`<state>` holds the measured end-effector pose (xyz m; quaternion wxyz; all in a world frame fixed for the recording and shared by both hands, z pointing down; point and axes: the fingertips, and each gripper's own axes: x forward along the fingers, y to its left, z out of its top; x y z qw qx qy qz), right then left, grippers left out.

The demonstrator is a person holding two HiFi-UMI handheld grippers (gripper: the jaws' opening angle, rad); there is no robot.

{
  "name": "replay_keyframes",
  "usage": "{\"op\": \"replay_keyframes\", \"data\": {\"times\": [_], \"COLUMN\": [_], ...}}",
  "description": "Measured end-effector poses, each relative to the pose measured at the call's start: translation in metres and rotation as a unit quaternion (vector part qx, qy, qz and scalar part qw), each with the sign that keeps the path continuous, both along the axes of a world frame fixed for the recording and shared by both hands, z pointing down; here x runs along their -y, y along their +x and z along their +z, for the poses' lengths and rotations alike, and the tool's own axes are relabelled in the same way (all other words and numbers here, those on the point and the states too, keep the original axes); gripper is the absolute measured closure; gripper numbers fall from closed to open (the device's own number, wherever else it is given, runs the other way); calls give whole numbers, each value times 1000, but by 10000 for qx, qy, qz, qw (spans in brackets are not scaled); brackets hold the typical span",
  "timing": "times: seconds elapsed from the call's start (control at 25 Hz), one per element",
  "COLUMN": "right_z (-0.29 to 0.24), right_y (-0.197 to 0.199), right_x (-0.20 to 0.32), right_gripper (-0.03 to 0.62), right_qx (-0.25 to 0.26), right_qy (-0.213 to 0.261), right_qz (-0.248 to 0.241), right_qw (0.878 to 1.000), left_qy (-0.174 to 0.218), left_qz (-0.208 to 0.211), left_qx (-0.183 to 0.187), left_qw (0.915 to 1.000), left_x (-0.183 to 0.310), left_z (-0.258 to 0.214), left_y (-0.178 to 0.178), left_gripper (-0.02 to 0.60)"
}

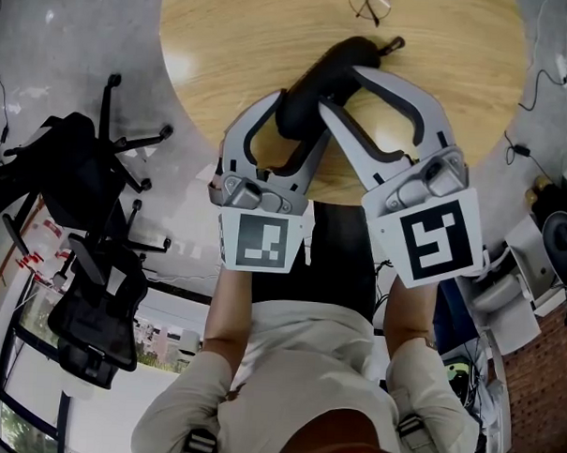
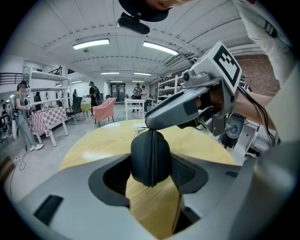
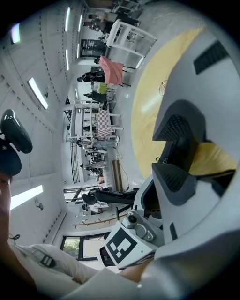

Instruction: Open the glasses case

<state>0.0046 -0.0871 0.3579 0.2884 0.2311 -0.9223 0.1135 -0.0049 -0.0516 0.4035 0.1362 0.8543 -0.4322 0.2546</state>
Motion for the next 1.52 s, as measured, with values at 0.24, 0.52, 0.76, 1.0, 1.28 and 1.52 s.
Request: {"op": "replay_keyframes", "data": {"times": [0.24,0.52,0.76,1.0,1.28,1.52], "right_z": [0,2,3,6,9,12], "right_y": [1,3,4,8,13,15], "right_x": [8,13,17,21,25,27], "right_gripper": [428,430,430,430,431,433], "right_qx": [60,49,100,119,101,111], "right_qy": [103,228,248,234,205,171], "right_qz": [164,332,466,587,655,702], "right_qw": [9998,9992,9986,9979,9976,9973], "left_qy": [-14,0,14,30,6,-20], "left_qz": [-13,24,46,66,67,50], "left_qx": [-100,-130,-147,-174,-178,-201], "left_qw": [9999,9999,9999,9998,9998,9998], "left_x": [3,2,2,1,0,-2], "left_z": [2,4,5,6,7,7], "left_y": [0,0,-2,-2,-2,-3], "left_gripper": [313,313,313,313,313,313]}}
